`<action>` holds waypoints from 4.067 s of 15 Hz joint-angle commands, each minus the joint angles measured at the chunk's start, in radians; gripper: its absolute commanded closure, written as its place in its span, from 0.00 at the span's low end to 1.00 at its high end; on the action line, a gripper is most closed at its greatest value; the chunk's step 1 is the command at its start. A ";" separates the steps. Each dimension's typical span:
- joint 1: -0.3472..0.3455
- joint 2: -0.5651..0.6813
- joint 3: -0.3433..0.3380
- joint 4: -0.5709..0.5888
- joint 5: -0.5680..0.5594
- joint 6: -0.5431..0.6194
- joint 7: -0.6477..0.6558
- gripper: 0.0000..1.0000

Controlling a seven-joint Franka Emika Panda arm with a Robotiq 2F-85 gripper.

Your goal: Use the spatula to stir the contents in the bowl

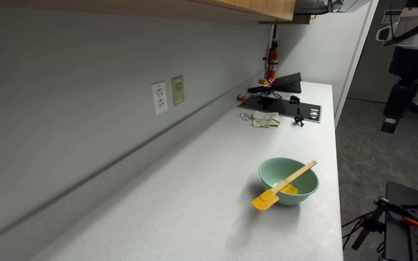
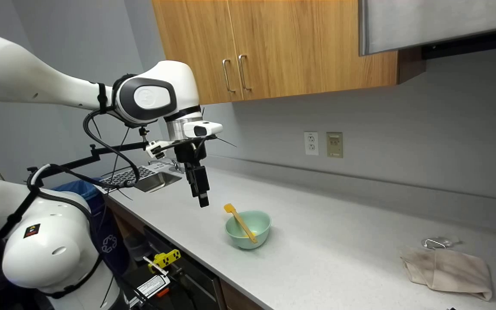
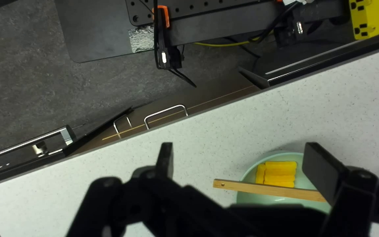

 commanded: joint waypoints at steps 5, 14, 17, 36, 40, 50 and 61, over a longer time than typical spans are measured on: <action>0.085 0.062 0.005 0.015 -0.001 0.085 -0.105 0.00; 0.100 0.080 0.002 0.006 -0.002 0.132 -0.125 0.00; 0.096 0.129 -0.024 0.005 -0.024 0.176 -0.189 0.00; 0.116 0.348 -0.096 0.026 -0.092 0.401 -0.529 0.00; 0.141 0.435 -0.078 0.052 -0.078 0.502 -0.550 0.00; 0.173 0.471 -0.102 0.040 -0.037 0.542 -0.670 0.00; 0.174 0.521 -0.092 0.040 -0.049 0.581 -0.772 0.00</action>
